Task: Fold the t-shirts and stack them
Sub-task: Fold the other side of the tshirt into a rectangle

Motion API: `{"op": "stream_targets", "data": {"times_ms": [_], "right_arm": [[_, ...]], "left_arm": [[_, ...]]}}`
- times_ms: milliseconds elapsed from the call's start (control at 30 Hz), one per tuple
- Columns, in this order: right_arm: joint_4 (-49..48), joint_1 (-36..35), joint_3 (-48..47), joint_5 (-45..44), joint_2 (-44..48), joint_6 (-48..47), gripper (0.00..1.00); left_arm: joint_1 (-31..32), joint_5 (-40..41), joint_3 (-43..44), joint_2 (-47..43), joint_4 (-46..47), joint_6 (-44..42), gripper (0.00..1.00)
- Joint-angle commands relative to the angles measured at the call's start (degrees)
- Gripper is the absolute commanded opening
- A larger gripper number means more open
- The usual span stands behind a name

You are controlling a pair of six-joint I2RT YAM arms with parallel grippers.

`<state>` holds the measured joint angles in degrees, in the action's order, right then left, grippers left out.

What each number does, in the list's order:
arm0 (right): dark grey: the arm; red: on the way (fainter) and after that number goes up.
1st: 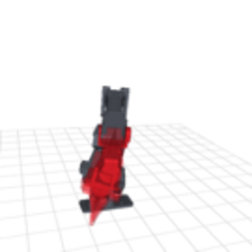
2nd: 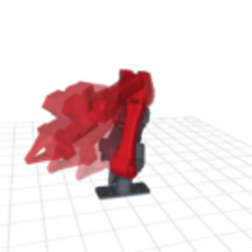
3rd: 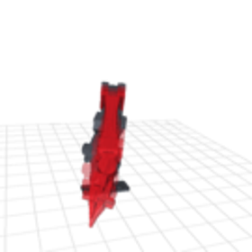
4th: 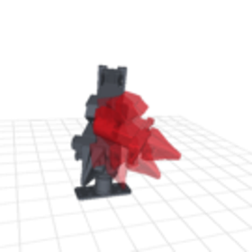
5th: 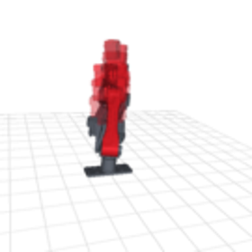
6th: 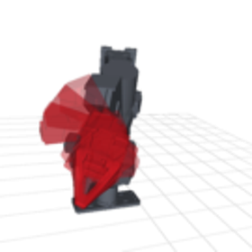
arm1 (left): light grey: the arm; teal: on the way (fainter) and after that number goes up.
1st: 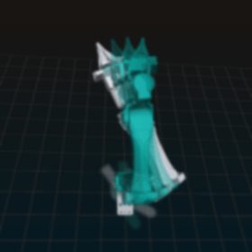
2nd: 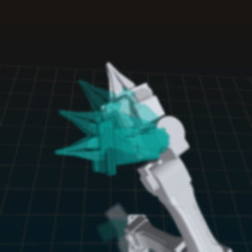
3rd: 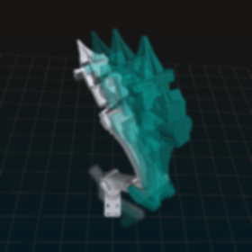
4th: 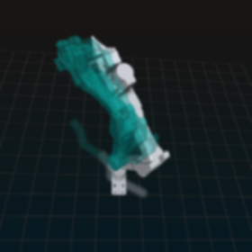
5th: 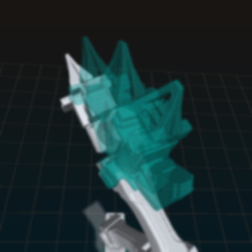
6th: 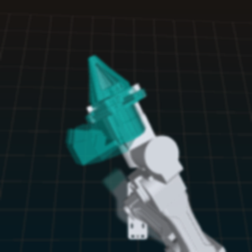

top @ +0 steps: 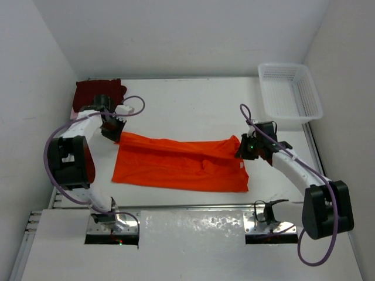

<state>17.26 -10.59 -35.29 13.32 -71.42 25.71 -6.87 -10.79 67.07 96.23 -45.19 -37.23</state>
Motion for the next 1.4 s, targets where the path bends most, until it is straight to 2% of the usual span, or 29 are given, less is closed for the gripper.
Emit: {"op": "stream_targets", "data": {"times_ms": [0, 267, 300, 367, 400, 433, 467, 533, 567, 600, 633, 667, 733, 800, 833, 867, 900, 933, 1000, 1033, 1133, 1233, 1367], "right_arm": [[1.99, 0.04, -1.02, -1.29, 3.56, -0.84, 0.0], [-3.37, -0.57, 8.47, 1.01, 4.44, 3.91, 0.0], [-3.2, -0.57, 8.74, 0.4, 4.53, 3.82, 0.0], [-3.11, -0.57, 9.62, 0.03, 4.53, 3.73, 0.01], [-3.02, -0.66, 9.62, 0.39, 4.45, 3.47, 0.06], [-2.76, -0.57, 9.62, 1.43, 4.53, 3.29, 0.18], [-2.58, -0.57, 9.45, 1.97, 4.71, 2.77, 0.24], [-2.67, -0.57, 9.45, 3.72, 5.06, 2.32, 0.39], [-2.49, -0.57, 9.36, 4.34, 5.15, 1.63, 0.43], [-2.23, -0.49, 9.27, 5.04, 5.24, 1.18, 0.45], [-1.79, -0.57, 9.27, 5.74, 5.41, 0.48, 0.46], [-1.61, -0.57, 9.27, 6.62, 5.93, 0.22, 0.46], [-1.44, -0.57, 9.62, 6.98, 8.3, -0.05, 0.44], [-1.61, -0.57, 9.89, 5.67, 10.15, 0.39, 0.42], [-2.05, -0.49, 10.24, 5.23, 10.24, 0.82, 0.42], [-2.05, -0.48, 10.24, 4.96, 9.98, 0.74, 0.41], [-2.05, -0.48, 10.15, 5.13, 8.76, 0.39, 0.42], [-2.05, -0.48, 10.06, 5.4, 7.97, 0.3, 0.42], [-2.49, -0.48, 10.24, 6.36, 6.21, 0.56, 0.44], [-2.66, -0.48, 10.24, 6.8, 4.38, 0.65, 0.44], [-5.21, -0.48, 11.2, 8.74, 2.52, 1.53, 0.45], [-7.93, -0.48, 12.0, 8.56, 2.07, 2.23, 0.49], [-11.45, -0.48, 13.05, 8.65, 0.85, 3.55, 0.49]], "left_arm": [[-0.51, 1.2, 1.23, -3.76, -0.69, -0.91, 0.0], [-0.51, 5.95, -5.63, -2.54, 1.33, 1.37, 0.0], [-0.51, 6.3, -5.72, -2.27, 1.33, 1.55, 0.03], [-0.51, 7.53, -5.46, -1.4, 0.81, 1.81, 0.17], [-0.51, 7.88, -4.93, -1.04, -0.59, 1.81, 0.29], [-0.42, 8.32, -3.28, -0.6, -1.38, 1.73, 0.36], [-0.51, 8.85, -2.04, 0.01, -3.74, 1.64, 0.46], [-0.6, 9.81, 2.95, 0.02, -5.78, 1.29, 0.47], [-0.6, 10.25, 4.72, -0.59, -6.83, 1.29, 0.5], [-0.42, 10.52, 8.83, -1.04, -7.54, 1.2, 0.59], [-0.51, 10.44, 11.31, -1.39, -8.42, 1.11, 0.6], [-0.51, 10.26, 13.51, -1.65, -9.82, 1.2, 0.72], [0.1, 6.77, 21.06, -1.39, -11.75, 2.08, 0.72], [4.57, 1.76, 25.63, -1.48, -14.66, 1.9, 0.59], [7.81, -1.31, 25.57, -2.09, -13.62, 2.25, 0.44], [16.02, -2.47, 23.48, -2.36, -12.3, 2.77, 0.37], [20.19, -6.57, 22.33, -2.27, -10.73, 3.3, 0.34], [28.41, -9.31, 21.19, -1.75, -8.27, 3.31, 0.33], [35.41, -14.85, 19.34, 1.66, -5.19, 4.87, 0.4], [40.22, -16.1, 19.24, 3.08, -1.52, 6.19, 0.52], [44.92, -21.11, 22.31, 10.19, 2.11, 10.85, 0.6], [46.42, -22.96, 26.44, 15.56, 3.0, 14.2, 0.63], [49.23, -23.94, 25.05, 17.33, 5.81, 15.87, 0.63]]}}
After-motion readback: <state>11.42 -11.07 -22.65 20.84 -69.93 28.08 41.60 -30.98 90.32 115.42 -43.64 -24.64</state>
